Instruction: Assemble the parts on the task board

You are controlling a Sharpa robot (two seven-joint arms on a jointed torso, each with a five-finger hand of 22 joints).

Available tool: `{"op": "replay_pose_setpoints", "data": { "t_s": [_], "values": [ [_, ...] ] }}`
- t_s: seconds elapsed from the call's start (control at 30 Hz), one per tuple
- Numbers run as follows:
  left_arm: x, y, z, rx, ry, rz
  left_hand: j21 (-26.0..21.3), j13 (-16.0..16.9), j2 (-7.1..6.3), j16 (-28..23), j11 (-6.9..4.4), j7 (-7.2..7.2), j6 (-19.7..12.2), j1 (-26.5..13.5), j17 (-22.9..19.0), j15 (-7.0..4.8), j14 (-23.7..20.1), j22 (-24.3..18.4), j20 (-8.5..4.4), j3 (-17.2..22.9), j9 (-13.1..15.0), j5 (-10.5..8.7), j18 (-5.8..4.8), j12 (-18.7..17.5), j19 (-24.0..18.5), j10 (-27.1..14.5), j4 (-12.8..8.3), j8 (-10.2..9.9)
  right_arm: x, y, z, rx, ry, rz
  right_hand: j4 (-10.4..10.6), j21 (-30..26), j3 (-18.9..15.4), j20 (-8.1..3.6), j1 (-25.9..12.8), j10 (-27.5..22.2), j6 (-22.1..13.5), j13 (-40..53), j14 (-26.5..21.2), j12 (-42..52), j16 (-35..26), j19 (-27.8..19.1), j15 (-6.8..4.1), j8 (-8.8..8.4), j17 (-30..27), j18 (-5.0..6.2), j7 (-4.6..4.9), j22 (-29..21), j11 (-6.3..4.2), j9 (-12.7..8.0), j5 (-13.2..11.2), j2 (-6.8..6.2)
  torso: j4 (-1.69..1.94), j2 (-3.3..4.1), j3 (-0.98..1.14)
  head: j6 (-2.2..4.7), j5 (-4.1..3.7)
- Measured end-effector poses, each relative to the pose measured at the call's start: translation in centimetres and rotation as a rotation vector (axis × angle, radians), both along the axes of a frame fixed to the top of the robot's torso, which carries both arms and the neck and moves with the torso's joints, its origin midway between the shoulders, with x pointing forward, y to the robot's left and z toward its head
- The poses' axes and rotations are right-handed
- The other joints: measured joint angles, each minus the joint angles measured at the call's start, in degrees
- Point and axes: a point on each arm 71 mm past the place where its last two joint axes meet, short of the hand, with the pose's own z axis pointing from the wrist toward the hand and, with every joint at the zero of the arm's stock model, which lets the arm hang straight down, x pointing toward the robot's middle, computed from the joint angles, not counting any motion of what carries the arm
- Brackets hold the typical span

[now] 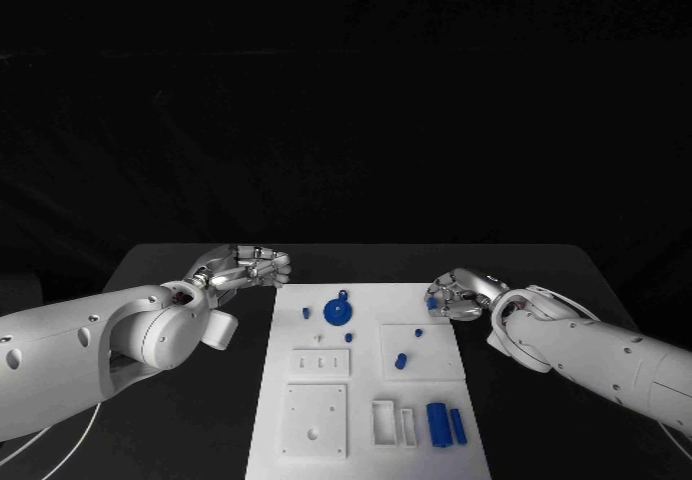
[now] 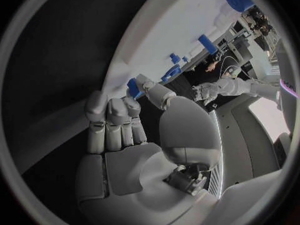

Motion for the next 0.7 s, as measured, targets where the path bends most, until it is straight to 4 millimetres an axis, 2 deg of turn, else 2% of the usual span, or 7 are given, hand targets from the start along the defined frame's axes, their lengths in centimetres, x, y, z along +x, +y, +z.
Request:
{"op": "replay_pose_setpoints", "data": {
  "t_s": [0.17,0.23,0.33,0.4,0.7],
  "values": [
    [0.0,-0.1,0.0,0.023,-0.003,-0.01,1.47,0.85,0.0,2.01,-1.57,-0.95,2.57,0.6,1.48,-1.45,2.94,0.05,-1.35,-1.61,0.53,-0.15,0.87,1.74,2.75,3.64,2.31,1.04,-0.3,0.8,0.8,-0.006,-0.018,0.018,-0.07,0.22,0.52,-0.07,0.24,0.4,0.4,0.1,0.0,0.2,0.0,0.22,-0.38,0.32,0.1,0.13,-0.4,0.0,-0.41,0.01,0.0,0.22,-0.04,-0.08,0.01,0.13,0.03],
    [0.0,-0.4,-0.1,0.035,-0.002,-0.017,2.46,1.39,0.23,3.04,-2.34,-1.37,3.98,0.83,2.36,-2.22,4.25,0.04,-2.15,-2.5,0.84,-0.22,1.0,2.43,3.88,5.42,3.68,1.63,-0.3,1.4,1.7,-0.01,-0.036,0.029,-0.19,0.22,0.87,-0.07,0.25,0.49,0.49,0.24,0.01,0.26,0.0,0.22,-0.39,0.32,0.18,0.17,-0.49,0.0,-0.5,0.01,-0.22,0.22,-0.11,-0.12,0.01,0.27,0.05],
    [0.0,-0.8,-0.2,0.056,0.002,-0.029,3.56,2.07,0.3,4.08,-3.19,-1.99,5.23,0.9,3.36,-3.02,5.68,0.03,-2.83,-3.55,1.05,-0.22,1.0,3.06,5.2,7.25,4.64,1.99,-0.4,2.7,3.1,-0.02,-0.061,0.048,-0.28,0.22,1.09,-0.18,0.25,0.49,0.72,0.27,0.03,0.26,0.0,0.34,-0.41,0.32,0.18,0.25,-0.72,0.0,-0.5,0.01,-0.22,0.22,-0.17,-0.2,0.01,0.55,0.07],
    [0.1,-1.1,-0.2,0.071,0.008,-0.038,4.38,2.6,0.65,4.9,-3.71,-2.26,6.11,0.42,4.07,-3.56,6.83,0.04,-3.34,-4.26,1.11,-0.22,1.0,3.6,6.11,8.56,4.66,2.0,-0.6,3.6,3.7,-0.032,-0.072,0.06,-0.22,0.22,1.16,-0.26,0.25,0.54,0.73,0.27,0.03,0.25,0.0,0.43,-0.41,0.33,0.25,0.28,-0.73,0.0,-0.55,0.01,-0.22,0.22,-0.19,-0.27,0.01,0.69,0.14],
    [0.4,-3.3,-0.9,0.151,0.056,-0.078,6.87,4.39,0.04,7.76,-5.32,-2.79,7.44,-3.26,6.44,-5.13,8.82,0.03,-5.06,-5.23,1.12,-0.57,0.86,4.7,7.83,11.41,4.82,2.22,-2.0,8.9,6.7,-0.101,-0.124,0.097,0.1,0.22,2.58,-0.26,0.56,0.7,0.89,0.29,0.03,0.25,0.0,0.43,-0.41,0.33,0.32,0.43,-0.89,0.0,-0.7,0.01,-0.23,-0.09,-0.57,-1.17,-0.09,1.09,0.47]
  ]
}}
